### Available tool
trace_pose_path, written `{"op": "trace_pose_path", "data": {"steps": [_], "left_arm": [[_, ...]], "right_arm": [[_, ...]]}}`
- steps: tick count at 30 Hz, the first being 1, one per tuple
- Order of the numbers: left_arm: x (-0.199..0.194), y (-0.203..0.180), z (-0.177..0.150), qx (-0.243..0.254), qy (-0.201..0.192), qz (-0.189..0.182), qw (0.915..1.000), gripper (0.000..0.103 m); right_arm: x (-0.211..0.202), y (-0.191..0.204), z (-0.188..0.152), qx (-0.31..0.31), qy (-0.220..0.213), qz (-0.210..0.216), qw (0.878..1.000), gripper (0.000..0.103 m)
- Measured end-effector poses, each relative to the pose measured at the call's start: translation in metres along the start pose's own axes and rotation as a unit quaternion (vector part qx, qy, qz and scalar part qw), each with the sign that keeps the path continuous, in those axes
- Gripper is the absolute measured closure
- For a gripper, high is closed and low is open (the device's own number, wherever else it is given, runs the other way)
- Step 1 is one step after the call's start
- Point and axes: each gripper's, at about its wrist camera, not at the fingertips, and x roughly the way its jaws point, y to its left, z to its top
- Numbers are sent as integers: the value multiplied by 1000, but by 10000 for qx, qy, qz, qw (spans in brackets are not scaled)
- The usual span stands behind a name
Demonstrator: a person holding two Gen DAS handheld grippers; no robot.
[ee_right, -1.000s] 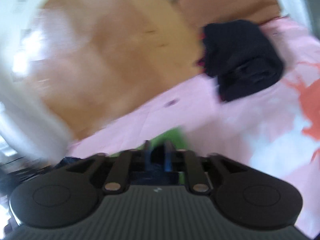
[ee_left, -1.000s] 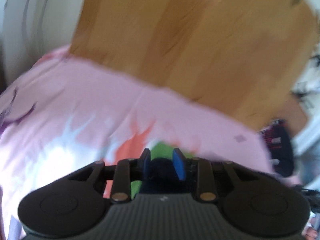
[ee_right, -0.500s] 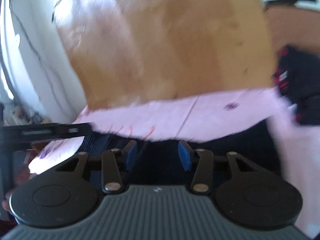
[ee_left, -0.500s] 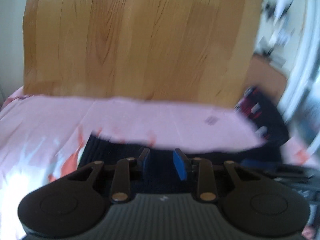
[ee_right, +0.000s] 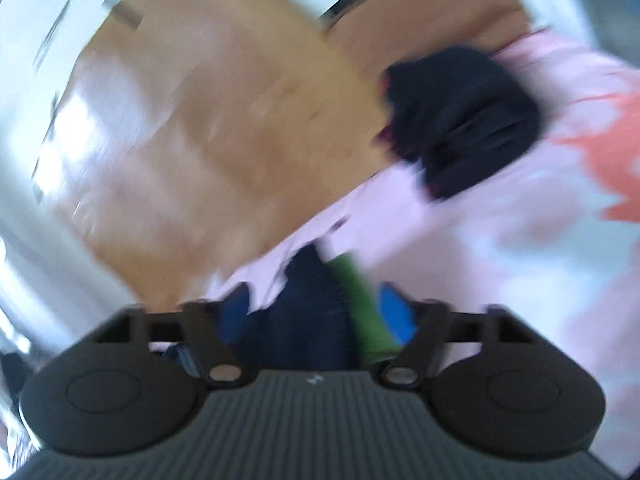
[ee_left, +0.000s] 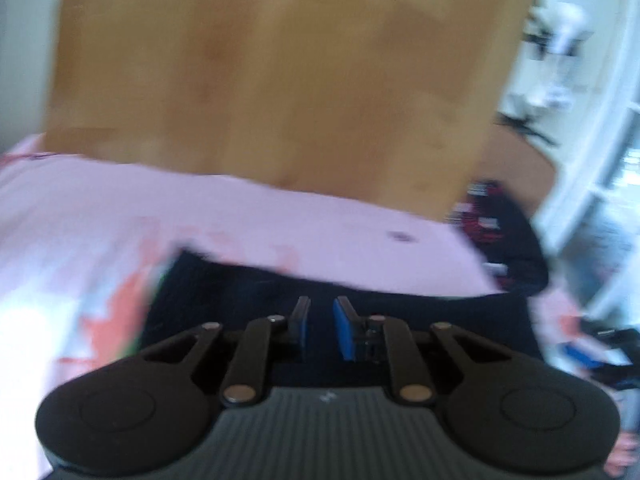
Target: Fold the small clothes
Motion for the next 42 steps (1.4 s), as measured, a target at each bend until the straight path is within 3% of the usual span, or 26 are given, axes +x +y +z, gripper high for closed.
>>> {"op": "trace_pose_path", "data": {"steps": [3, 6, 7, 8, 11, 12, 14, 16, 18, 22, 23, 25, 27, 31, 32, 34, 36, 37, 38, 42], "left_arm": [[26, -23, -1, 133, 405, -381, 9984, 88], [55, -29, -10, 71, 875, -473, 9950, 90], [63, -26, -14, 27, 1034, -449, 9936, 91], [71, -25, -20, 56, 1084, -350, 9935, 97], [72, -15, -25, -104, 956, -456, 9943, 97], [74, -11, -23, -279, 1024, -509, 9930, 97], [78, -8, -21, -391, 1088, -560, 9917, 97], [78, -10, -22, -334, 1083, -522, 9922, 97], [76, -14, -21, -259, 1080, -468, 9927, 97], [67, -3, -15, -425, 1163, -703, 9898, 96], [54, 9, -9, -629, 1039, -823, 9892, 95], [17, 38, 0, -945, 398, -812, 9914, 90], [-25, 74, 6, -1353, -251, -440, 9895, 77], [-84, 124, 4, -1798, -861, 212, 9797, 77], [-94, 133, 1, -1880, -959, 323, 9769, 75], [-103, 142, -4, -1965, -1027, 383, 9744, 70], [-102, 144, -8, -1966, -948, 387, 9751, 67], [-99, 142, -10, -1930, -899, 344, 9765, 67], [-95, 138, -9, -1876, -865, 279, 9780, 67], [-79, 119, -4, -1555, -796, 59, 9846, 67]], "right_arm": [[10, -14, -7, 362, 311, -126, 9988, 22], [30, -17, -18, 674, 690, 13, 9953, 23], [30, -12, -21, 494, 621, -80, 9968, 23], [32, -8, -22, 404, 635, -98, 9971, 23], [38, 6, -29, 271, 767, -63, 9967, 22], [42, 10, -31, 187, 809, -106, 9965, 25], [52, 18, -37, 174, 974, -160, 9950, 41], [66, 23, -41, 371, 1346, -133, 9901, 73], [63, 37, -38, 375, 1340, 7, 9903, 74], [45, 104, -20, -371, 1118, 659, 9909, 75], [47, 124, -19, -595, 1155, 777, 9885, 75], [56, 157, -21, -949, 1278, 1008, 9821, 72], [75, 188, -32, -1293, 1459, 1133, 9742, 71], [128, 239, -78, -1958, 2038, 1243, 9512, 66], [142, 247, -92, -2080, 2219, 1236, 9446, 63], [178, 254, -121, -2235, 2757, 1197, 9272, 42], [183, 259, -136, -2608, 2589, 1421, 9191, 36], [180, 266, -140, -2823, 2633, 1492, 9103, 20], [176, 270, -141, -2906, 2741, 1639, 9020, 13], [154, 267, -126, -3003, 2862, 2032, 8869, 17]]}}
